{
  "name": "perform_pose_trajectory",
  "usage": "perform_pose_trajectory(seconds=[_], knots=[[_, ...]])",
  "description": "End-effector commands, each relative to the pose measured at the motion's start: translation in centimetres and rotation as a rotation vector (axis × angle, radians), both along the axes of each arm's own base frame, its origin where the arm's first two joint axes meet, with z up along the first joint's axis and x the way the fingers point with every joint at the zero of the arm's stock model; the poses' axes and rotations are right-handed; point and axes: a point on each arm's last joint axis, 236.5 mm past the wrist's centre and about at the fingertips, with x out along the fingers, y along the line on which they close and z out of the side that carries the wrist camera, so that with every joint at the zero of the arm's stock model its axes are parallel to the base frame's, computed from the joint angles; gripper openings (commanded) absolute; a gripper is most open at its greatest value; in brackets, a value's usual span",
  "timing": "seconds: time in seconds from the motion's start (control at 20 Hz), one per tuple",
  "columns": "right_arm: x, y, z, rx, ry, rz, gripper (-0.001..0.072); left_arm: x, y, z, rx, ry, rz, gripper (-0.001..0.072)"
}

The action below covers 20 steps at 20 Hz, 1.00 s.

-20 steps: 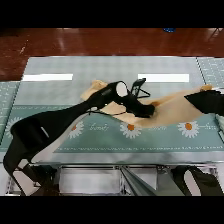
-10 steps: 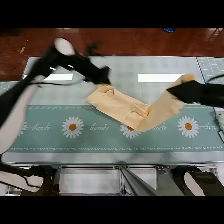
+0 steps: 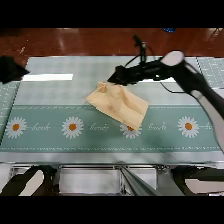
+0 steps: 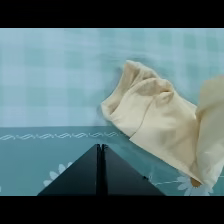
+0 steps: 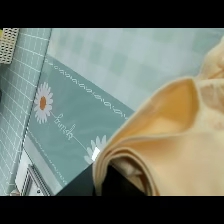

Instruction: Fold the shirts.

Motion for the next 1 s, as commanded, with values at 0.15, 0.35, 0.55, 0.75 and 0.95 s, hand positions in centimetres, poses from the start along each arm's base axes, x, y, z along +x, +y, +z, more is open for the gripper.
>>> perform_pose_trajectory(seconds=[0.15, 0.35, 0.55, 0.75, 0.95], knots=[[4.7, 5.5, -5.7, 0.015, 0.056, -0.029, 0.0047, -6.3, -0.8, -7.4, -0.039, 0.051, 0.059, 0.0022], [6.0, 4.5, -4.5, 0.053, 0.054, -0.065, 0.0409, -6.2, -2.0, -10.7, -0.135, 0.098, 0.078, 0.0022], [3.9, -3.9, 0.4, 0.009, 0.069, 0.056, 0.0407, -6.1, -1.9, -11.6, -0.146, 0.106, 0.092, 0.0022], [1.7, -19.9, 1.3, -0.52, -0.02, -0.15, 0.0407, -6.0, -1.8, -11.6, -0.146, 0.098, 0.098, 0.0022], [-4.5, -28.1, -2.4, -0.674, -0.071, -0.543, 0.0416, -5.9, -1.7, -11.5, -0.145, 0.094, 0.101, 0.0022]])
